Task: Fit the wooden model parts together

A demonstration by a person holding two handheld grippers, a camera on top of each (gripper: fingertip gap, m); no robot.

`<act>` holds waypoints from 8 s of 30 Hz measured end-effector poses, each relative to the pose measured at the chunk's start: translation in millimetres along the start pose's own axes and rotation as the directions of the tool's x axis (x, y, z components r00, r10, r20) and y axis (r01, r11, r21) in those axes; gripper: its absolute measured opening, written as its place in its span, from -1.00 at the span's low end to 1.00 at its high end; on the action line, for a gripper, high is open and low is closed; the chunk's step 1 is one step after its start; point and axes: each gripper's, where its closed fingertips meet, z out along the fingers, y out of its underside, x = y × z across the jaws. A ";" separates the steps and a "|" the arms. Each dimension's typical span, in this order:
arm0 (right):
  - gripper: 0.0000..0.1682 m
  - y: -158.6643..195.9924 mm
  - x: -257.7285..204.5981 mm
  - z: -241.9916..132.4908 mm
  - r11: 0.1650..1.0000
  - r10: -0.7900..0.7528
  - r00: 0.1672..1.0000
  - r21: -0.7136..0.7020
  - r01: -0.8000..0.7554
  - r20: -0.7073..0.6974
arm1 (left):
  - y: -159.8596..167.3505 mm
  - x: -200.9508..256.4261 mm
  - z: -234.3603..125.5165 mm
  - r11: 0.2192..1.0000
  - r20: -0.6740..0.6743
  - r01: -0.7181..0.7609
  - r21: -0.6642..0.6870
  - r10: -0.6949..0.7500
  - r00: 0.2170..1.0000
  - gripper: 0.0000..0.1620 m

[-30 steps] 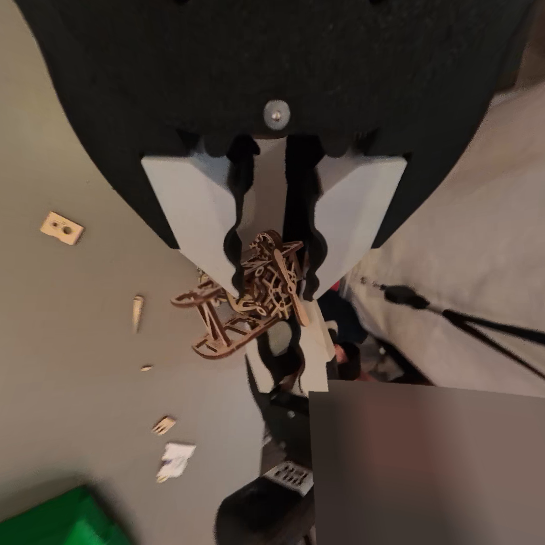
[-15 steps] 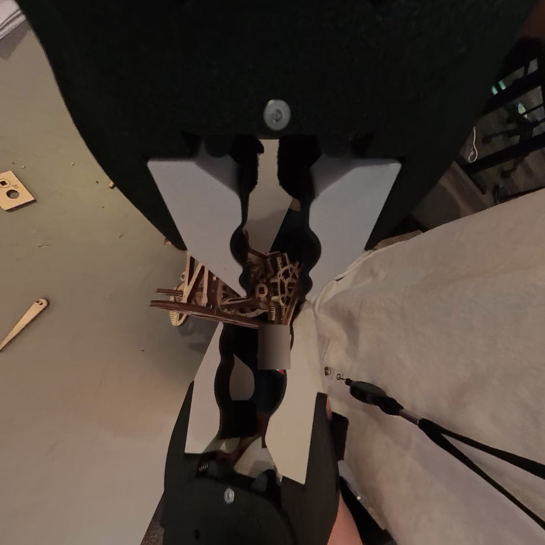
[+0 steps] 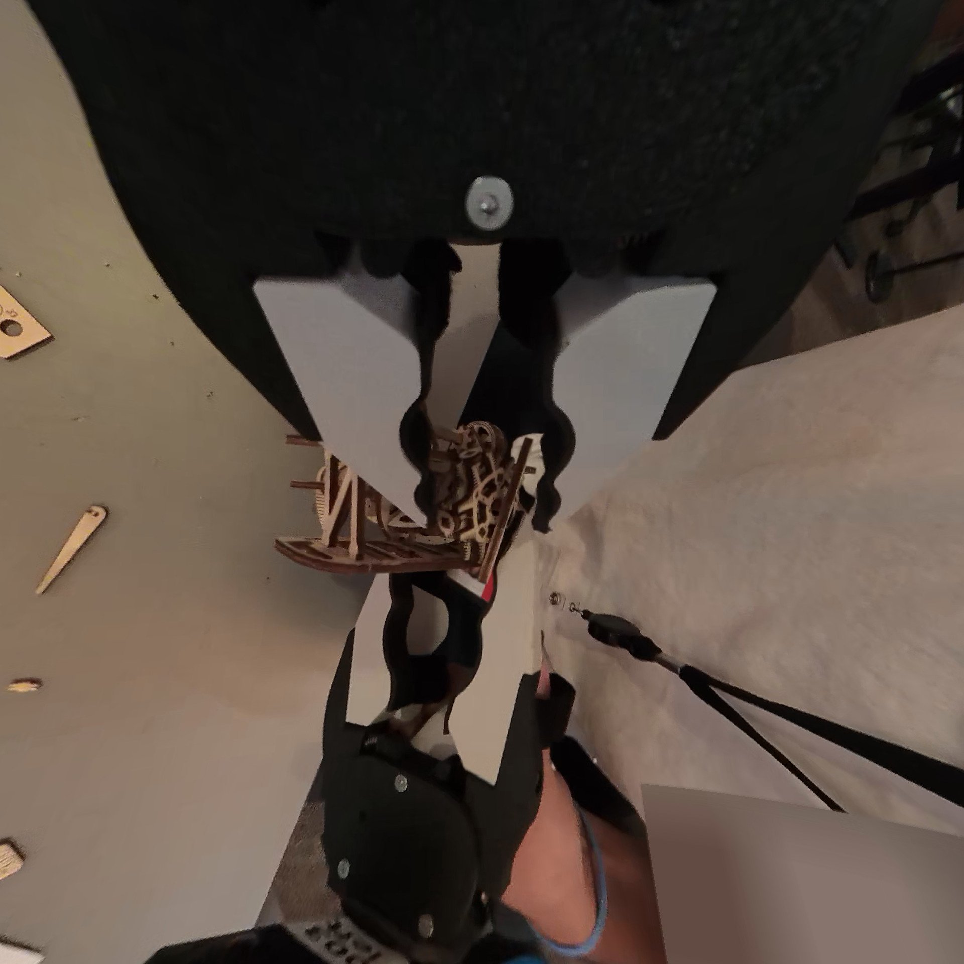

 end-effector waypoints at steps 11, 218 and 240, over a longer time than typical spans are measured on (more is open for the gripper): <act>-0.61 8.8 -0.3 12.4 1.000 0.025 1.000 0.008 -0.025 0.002 | 2.7 7.2 -0.6 0.999 -0.072 0.033 -0.008 -0.033 0.997 -0.30; -0.57 22.2 -20.0 -20.0 0.569 0.415 0.875 0.822 -0.034 -0.251 | -11.9 23.2 17.8 0.909 0.164 -0.398 0.124 0.377 0.912 -0.29; -0.57 26.2 -20.1 -14.0 0.580 0.403 0.879 0.814 -0.031 -0.253 | -6.5 21.9 18.4 0.931 0.147 -0.347 0.111 0.330 0.932 -0.29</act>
